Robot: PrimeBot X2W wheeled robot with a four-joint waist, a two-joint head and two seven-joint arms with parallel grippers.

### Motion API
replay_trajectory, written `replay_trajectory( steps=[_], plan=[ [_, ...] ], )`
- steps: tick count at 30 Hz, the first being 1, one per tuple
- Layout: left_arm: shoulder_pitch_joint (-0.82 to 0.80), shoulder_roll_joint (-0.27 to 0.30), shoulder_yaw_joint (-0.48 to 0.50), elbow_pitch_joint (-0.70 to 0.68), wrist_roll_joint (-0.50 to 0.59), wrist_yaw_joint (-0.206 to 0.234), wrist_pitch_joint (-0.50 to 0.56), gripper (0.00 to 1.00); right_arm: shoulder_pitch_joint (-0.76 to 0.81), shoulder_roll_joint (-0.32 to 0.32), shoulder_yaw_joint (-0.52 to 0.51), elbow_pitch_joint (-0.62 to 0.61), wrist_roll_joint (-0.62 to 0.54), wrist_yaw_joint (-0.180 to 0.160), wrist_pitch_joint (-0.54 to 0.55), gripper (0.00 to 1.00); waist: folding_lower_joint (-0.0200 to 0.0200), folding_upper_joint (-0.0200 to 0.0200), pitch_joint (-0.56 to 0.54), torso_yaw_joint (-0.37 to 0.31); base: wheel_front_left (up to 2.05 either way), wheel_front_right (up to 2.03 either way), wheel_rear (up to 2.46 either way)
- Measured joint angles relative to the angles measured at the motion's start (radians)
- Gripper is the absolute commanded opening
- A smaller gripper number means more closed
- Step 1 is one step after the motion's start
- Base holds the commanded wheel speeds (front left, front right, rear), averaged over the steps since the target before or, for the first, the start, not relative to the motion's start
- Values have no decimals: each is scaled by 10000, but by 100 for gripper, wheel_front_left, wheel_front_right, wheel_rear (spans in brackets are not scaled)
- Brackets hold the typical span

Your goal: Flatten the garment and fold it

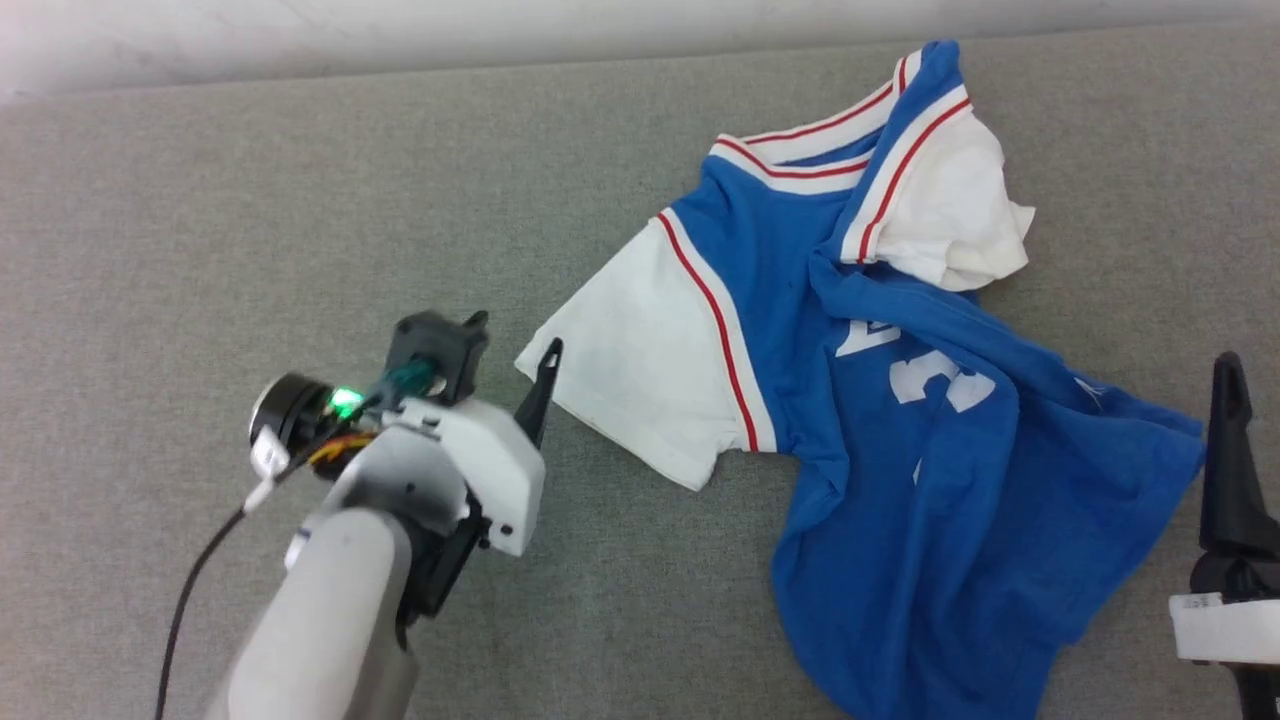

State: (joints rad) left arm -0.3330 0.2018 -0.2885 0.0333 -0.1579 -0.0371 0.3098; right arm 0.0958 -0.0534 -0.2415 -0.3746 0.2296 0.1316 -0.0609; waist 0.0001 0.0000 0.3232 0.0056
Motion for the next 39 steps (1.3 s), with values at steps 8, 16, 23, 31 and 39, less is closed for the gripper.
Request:
replay_trajectory(
  steps=[8, 16, 23, 31, 39],
  plan=[
    [-912, 259, -499, 711, -136, -502, 1893, 100, -48, 2, 219, 226, 38, -2, -23, 100, 1, 0, 382, -127, 0, 0, 0],
    [-1293, 293, -744, 966, -813, -669, 3078, 100, -103, 2, 314, 510, 94, 0, -111, 100, 0, 0, 573, -273, 0, 0, 0],
    [-1506, 125, -627, 1455, -1106, -635, 2671, 0, -293, 4, 491, 686, 138, 0, -201, 100, 0, 0, 654, -378, 0, 0, 0],
    [-520, -828, 677, 428, -2332, 372, 556, 0, -301, 0, 454, 886, 148, 0, -232, 100, 0, 0, 316, -370, 0, 0, 0],
    [2960, -1049, 3262, -1825, -3873, 1733, -782, 0, -86, 2, 508, 901, 117, -2, -115, 100, -2, 0, -100, -147, 0, 0, 0]
  ],
)
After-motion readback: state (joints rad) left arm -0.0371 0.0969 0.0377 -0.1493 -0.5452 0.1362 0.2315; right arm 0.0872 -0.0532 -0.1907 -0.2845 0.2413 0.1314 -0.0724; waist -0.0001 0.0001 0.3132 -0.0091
